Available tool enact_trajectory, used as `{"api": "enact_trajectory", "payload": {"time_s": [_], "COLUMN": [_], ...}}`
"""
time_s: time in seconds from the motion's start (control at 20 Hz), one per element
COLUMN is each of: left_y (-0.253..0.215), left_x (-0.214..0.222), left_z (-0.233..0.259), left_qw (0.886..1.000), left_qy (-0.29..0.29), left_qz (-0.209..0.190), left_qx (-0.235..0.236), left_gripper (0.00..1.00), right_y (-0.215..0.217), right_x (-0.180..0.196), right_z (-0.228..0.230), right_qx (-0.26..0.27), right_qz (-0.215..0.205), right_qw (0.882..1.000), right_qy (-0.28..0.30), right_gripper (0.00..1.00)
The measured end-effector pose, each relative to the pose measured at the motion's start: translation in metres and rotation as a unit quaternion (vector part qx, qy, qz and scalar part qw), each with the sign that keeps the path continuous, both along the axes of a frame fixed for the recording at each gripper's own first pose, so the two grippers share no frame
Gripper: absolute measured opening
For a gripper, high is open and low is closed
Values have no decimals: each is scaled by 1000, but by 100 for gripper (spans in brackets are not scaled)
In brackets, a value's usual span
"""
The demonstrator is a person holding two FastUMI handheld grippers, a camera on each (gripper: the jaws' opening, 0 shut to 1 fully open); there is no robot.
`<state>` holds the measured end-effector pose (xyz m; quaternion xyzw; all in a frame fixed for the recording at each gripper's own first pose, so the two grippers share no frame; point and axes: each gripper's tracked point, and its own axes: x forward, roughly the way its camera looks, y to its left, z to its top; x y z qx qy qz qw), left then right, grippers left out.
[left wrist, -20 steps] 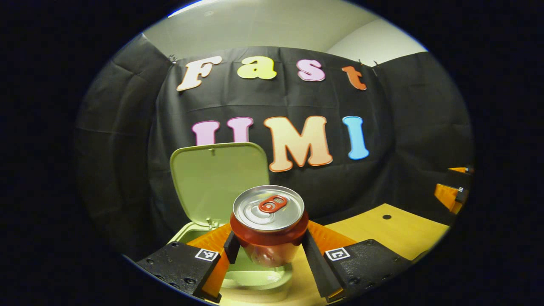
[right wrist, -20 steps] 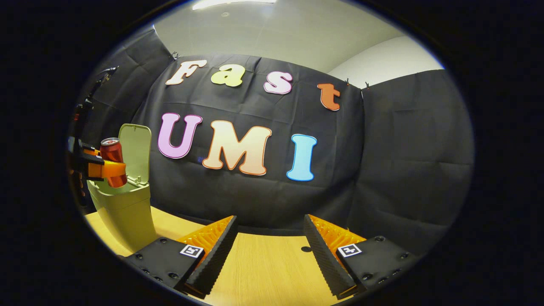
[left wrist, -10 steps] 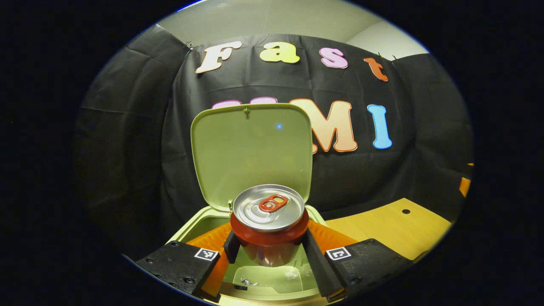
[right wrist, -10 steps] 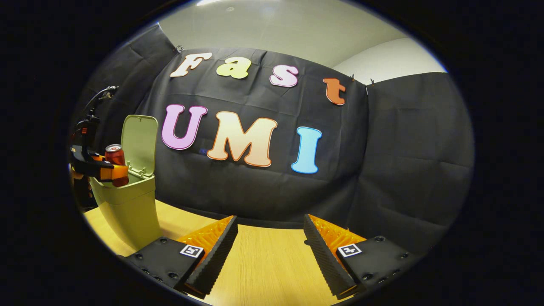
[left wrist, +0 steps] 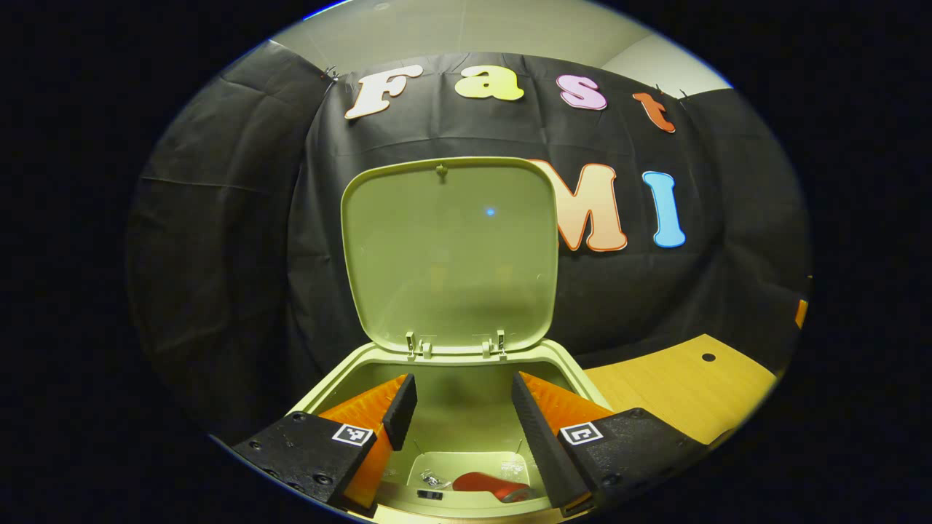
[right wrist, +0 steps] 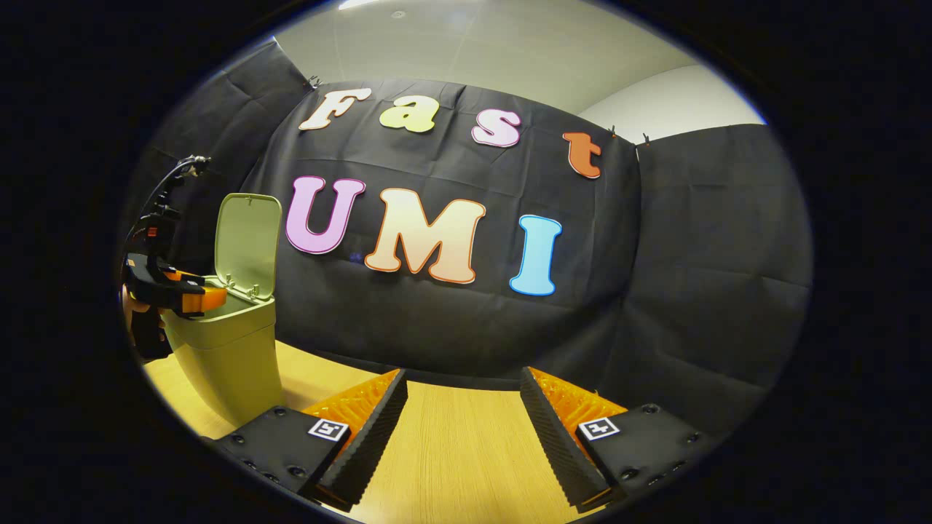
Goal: Press the lid of the desktop garbage bin to open it, pick up the crumpled paper on the desktop and throw it into the bin, then pick up the pop can on the desktop and drop it into the bin, and finally close the garbage bin lid.
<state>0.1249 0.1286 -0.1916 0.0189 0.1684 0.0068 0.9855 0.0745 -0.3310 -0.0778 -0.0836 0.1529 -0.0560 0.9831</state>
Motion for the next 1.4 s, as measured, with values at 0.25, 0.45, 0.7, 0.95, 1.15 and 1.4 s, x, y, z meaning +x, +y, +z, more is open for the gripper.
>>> {"api": "enact_trajectory", "payload": {"time_s": [0.25, 0.45, 0.7, 0.95, 1.15, 1.4], "left_y": [-10, -14, 1, 34, 53, 49], "left_x": [0, 7, 21, 39, 63, 99], "left_z": [32, 68, 109, 137, 160, 185], "left_qw": [999, 997, 997, 997, 997, 997], "left_qy": [-33, -64, -71, -67, -66, -81], "left_qz": [-21, -29, -5, 25, 30, 8], "left_qx": [26, 35, 1, -23, -20, -19], "left_gripper": [85, 99, 93, 92, 93, 90], "right_y": [-1, -4, -4, 2, 6, -1], "right_x": [3, 4, 5, 4, 0, -6], "right_z": [6, 5, 6, -1, -1, -2], "right_qx": [1, 5, 2, 13, 13, 12], "right_qz": [6, 5, 11, 16, 20, 13], "right_qw": [1000, 1000, 1000, 1000, 1000, 1000], "right_qy": [-6, -3, -4, -1, -3, 0], "right_gripper": [98, 98, 98, 98, 98, 98]}}
